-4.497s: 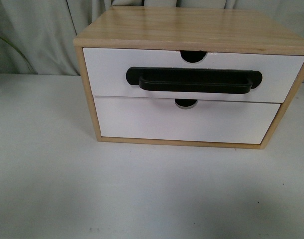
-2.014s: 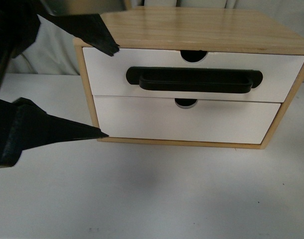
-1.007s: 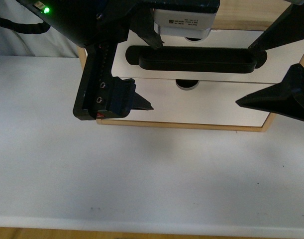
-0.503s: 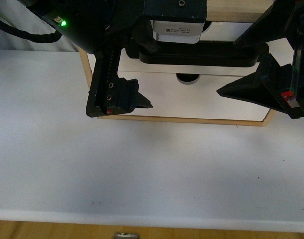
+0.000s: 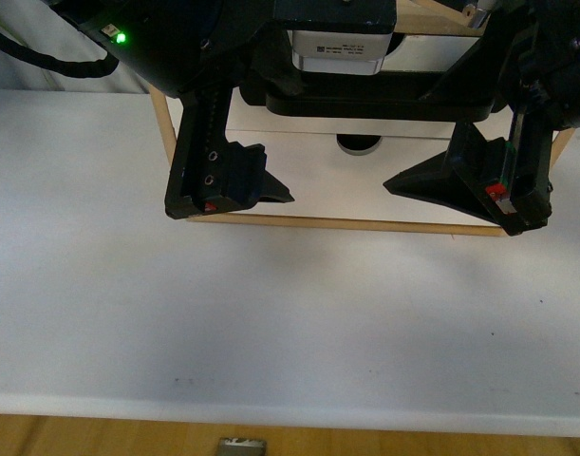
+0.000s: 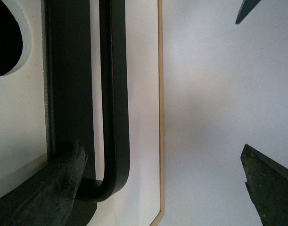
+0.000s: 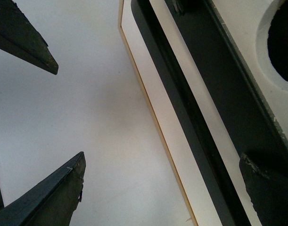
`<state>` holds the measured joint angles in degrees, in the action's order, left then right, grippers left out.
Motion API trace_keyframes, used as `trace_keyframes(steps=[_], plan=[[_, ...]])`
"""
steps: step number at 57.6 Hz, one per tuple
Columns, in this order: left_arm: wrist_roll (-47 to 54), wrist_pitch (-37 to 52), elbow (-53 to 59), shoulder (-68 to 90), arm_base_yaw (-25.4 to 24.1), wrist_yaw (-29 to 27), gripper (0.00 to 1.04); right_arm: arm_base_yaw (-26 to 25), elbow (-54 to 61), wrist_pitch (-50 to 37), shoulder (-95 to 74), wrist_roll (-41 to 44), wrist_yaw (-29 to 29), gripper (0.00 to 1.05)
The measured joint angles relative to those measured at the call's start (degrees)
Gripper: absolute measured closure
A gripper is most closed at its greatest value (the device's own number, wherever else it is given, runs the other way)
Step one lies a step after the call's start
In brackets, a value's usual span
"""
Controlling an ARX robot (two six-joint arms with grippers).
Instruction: Pull drawer
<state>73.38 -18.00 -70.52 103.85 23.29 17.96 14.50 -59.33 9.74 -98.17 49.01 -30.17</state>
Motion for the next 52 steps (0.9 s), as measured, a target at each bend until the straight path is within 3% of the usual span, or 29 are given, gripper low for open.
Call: trace_keyframes(steps=[15, 52], plan=[[5.8, -4.2, -1.1, 0.5, 1.2, -4.1, 0.06, 0.3, -0.3, 0.8, 0.0, 0.2, 0.5, 0.09], [8.8, -10.9, -0.9, -0.8, 1.9, -5.7, 0.06, 0.8, -1.1, 8.9, 1.1, 5.5, -0.7, 0.09]])
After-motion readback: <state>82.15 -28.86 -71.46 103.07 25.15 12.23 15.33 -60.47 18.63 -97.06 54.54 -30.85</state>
